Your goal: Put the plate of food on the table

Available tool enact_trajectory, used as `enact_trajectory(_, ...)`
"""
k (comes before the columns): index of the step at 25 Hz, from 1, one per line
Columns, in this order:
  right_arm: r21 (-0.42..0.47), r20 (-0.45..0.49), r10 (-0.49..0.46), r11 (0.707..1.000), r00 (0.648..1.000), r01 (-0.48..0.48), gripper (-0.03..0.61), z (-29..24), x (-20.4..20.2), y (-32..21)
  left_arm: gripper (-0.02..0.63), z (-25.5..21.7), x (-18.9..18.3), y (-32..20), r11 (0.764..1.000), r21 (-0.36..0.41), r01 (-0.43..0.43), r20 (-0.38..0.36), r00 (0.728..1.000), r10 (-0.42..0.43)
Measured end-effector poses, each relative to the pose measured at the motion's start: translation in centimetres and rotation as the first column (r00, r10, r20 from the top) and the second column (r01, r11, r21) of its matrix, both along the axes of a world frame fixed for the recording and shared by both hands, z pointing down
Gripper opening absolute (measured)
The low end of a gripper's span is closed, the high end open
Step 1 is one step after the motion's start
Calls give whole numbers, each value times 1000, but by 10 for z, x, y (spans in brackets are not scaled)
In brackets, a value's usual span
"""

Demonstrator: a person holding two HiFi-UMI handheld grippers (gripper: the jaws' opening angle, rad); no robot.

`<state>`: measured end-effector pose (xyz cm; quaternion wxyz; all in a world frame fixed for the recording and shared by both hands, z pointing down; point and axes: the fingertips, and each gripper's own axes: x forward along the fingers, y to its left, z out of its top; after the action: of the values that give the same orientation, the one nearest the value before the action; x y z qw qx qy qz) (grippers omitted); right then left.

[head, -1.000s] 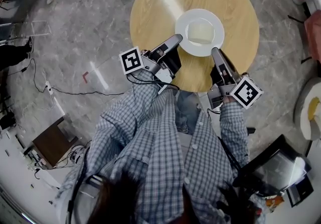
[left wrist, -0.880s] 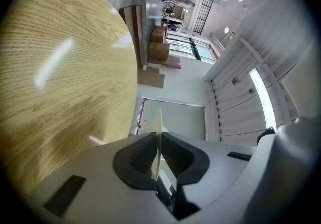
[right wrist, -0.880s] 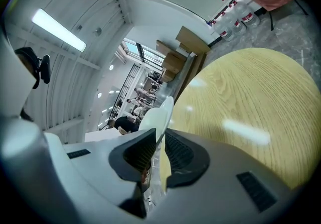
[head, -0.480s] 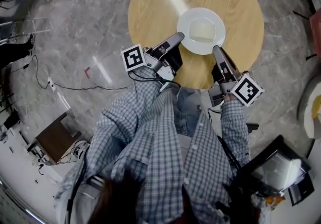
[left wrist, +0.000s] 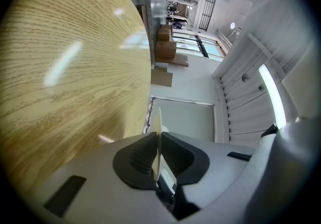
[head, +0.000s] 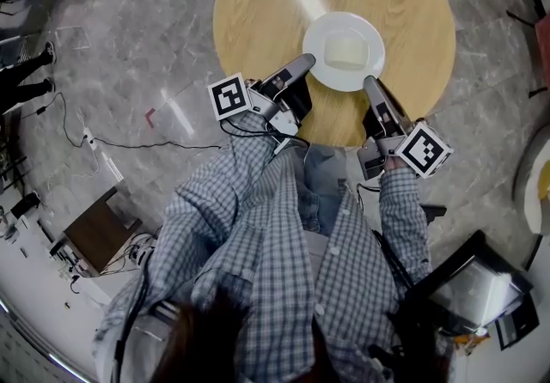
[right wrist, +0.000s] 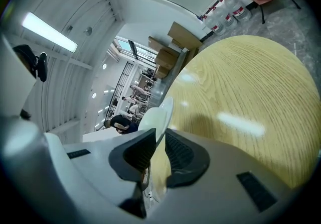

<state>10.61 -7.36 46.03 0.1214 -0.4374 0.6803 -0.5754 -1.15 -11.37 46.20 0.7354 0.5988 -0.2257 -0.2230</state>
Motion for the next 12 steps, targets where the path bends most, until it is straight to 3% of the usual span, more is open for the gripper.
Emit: enact_trajectory(12,-51,5,-2,999,1000,2,61,25,1,1,32,28,0,4,999,-43,2,46,999,0)
